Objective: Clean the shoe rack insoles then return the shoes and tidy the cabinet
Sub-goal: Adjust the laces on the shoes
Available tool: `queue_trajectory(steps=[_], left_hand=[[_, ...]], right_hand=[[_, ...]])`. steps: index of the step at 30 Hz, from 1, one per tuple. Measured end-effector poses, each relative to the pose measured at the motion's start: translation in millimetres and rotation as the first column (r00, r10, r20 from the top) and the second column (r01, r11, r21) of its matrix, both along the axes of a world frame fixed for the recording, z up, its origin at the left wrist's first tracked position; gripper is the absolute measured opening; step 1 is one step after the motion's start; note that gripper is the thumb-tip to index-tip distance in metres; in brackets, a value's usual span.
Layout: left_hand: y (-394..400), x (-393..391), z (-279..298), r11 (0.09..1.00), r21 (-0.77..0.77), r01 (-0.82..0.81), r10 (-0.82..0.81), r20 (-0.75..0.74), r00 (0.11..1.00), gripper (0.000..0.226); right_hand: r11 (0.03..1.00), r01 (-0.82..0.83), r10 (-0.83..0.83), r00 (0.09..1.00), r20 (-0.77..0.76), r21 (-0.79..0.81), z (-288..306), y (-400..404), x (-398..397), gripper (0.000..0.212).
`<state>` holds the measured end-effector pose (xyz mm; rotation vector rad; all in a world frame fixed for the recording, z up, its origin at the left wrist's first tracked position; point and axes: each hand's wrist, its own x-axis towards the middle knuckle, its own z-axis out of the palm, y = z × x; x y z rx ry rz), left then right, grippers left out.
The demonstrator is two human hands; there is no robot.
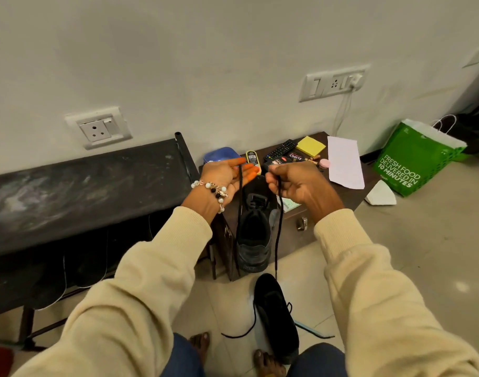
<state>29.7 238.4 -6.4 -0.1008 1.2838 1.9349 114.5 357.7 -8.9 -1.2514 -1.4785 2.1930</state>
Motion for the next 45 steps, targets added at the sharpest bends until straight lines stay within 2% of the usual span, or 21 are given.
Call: queue_trajectory(steps=[5,10,12,13,15,17,20,23,25,27,30,35,39,42,45], left_hand=[[4,-2,27,0.999,-0.017,0.039,-0.042,-0.178,0.983,0.031],[13,-11,46,0.998,-0.055,0.02,-0.041,-0.42,0.907,0.015],[18,-17,54,0.991,-0.134,-0.007,-0.066,-0.531,0.845,0.005],[20,-20,60,0.979,-0.199,-0.042,-0.088,-0.6,0.795,0.007],[24,-24,72,0.935,-0.321,-0.148,-0.148,-0.736,0.661,0.017],[26,-26,87,0.914,-0.347,-0.211,-0.175,-0.805,0.567,0.02],[31,-29,107,0.928,-0.307,-0.21,-0.154,-0.832,0.534,0.025],[35,-29,123,0.939,-0.277,-0.202,-0.138,-0.846,0.515,0.025],[37,-29,129,0.946,-0.251,-0.203,-0.124,-0.863,0.49,0.023],[39,-27,133,0.95,-0.228,-0.214,-0.108,-0.882,0.459,0.024],[41,-23,137,0.942,-0.238,-0.235,-0.123,-0.9,0.419,0.025],[44,-20,147,0.925,-0.283,-0.253,-0.206,-0.934,0.291,0.016],[43,-22,149,0.932,-0.306,-0.192,-0.242,-0.923,0.298,0.016],[43,-25,152,0.931,-0.334,-0.143,-0.277,-0.907,0.317,0.015],[44,-25,155,0.931,-0.349,-0.113,-0.305,-0.907,0.29,0.016]], right_hand=[[0.998,0.004,-0.016,0.982,-0.189,-0.06,45,-4,6,0.028],[0.994,-0.02,0.054,0.94,-0.336,0.104,73,-4,7,0.045],[0.981,0.019,0.053,0.932,-0.36,0.193,84,-3,6,0.035],[0.964,0.048,0.045,0.939,-0.34,0.26,90,-3,5,0.028],[0.898,0.104,0.01,0.967,-0.256,0.427,97,-1,0,0.018],[0.79,0.127,-0.028,0.985,-0.172,0.6,105,3,-6,0.011],[0.632,0.113,-0.023,0.992,-0.128,0.767,119,10,-14,0.023],[0.521,0.084,0.04,0.992,-0.123,0.849,137,11,-21,0.03],[0.486,0.077,0.048,0.992,-0.115,0.871,147,12,-26,0.031],[0.494,0.092,0.047,0.99,-0.133,0.864,155,14,-29,0.033],[0.529,0.138,0.045,0.981,-0.19,0.837,162,16,-31,0.021],[0.629,0.122,0.133,0.956,-0.261,0.767,167,17,-32,0.017],[0.734,0.066,0.244,0.903,-0.353,0.676,164,23,-25,0.012],[0.739,0.025,0.318,0.868,-0.381,0.674,163,23,-22,0.014],[0.677,0.045,0.313,0.886,-0.342,0.734,164,23,-25,0.021]])
